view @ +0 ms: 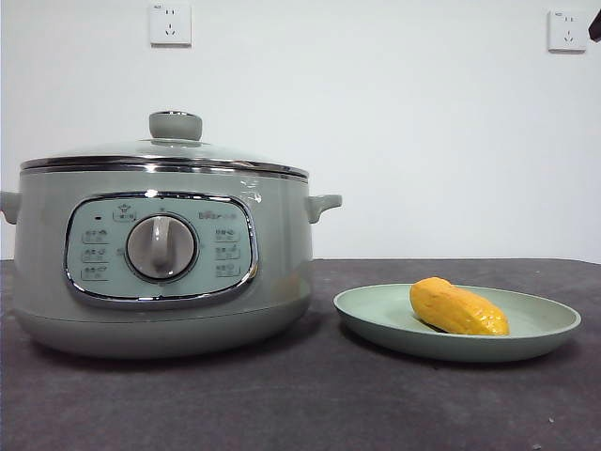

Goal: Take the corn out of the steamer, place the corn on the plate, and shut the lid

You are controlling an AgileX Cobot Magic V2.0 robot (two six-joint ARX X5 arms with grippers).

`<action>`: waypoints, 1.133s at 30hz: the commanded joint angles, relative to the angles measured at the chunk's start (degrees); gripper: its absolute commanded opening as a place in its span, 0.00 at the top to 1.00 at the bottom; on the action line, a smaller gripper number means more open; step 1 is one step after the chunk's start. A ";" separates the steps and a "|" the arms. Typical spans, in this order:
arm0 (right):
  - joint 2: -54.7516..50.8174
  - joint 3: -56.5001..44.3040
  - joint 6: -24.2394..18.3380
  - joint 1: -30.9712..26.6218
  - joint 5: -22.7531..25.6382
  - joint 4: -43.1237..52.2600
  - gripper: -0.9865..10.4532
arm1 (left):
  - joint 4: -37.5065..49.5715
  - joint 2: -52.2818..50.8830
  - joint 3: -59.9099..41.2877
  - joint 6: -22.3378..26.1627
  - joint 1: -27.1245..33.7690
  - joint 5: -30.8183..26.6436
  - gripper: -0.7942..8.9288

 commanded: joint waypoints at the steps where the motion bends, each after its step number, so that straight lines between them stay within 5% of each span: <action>1: 0.00 -0.61 0.55 0.09 0.17 0.35 0.91 | 0.13 -0.17 -0.83 -0.66 0.17 0.02 0.92; 22: 0.00 -0.61 0.13 0.09 0.20 0.17 0.91 | 0.13 -0.17 -0.83 -0.66 0.17 0.02 0.92; 29: -6.51 -3.13 -11.21 -2.93 -0.26 0.94 0.91 | 0.13 -0.17 -0.81 -0.66 0.17 0.02 0.92; 34: -14.19 -10.47 -12.02 -9.73 -4.74 7.65 0.91 | 0.13 -0.17 -0.81 -0.66 0.17 0.02 0.92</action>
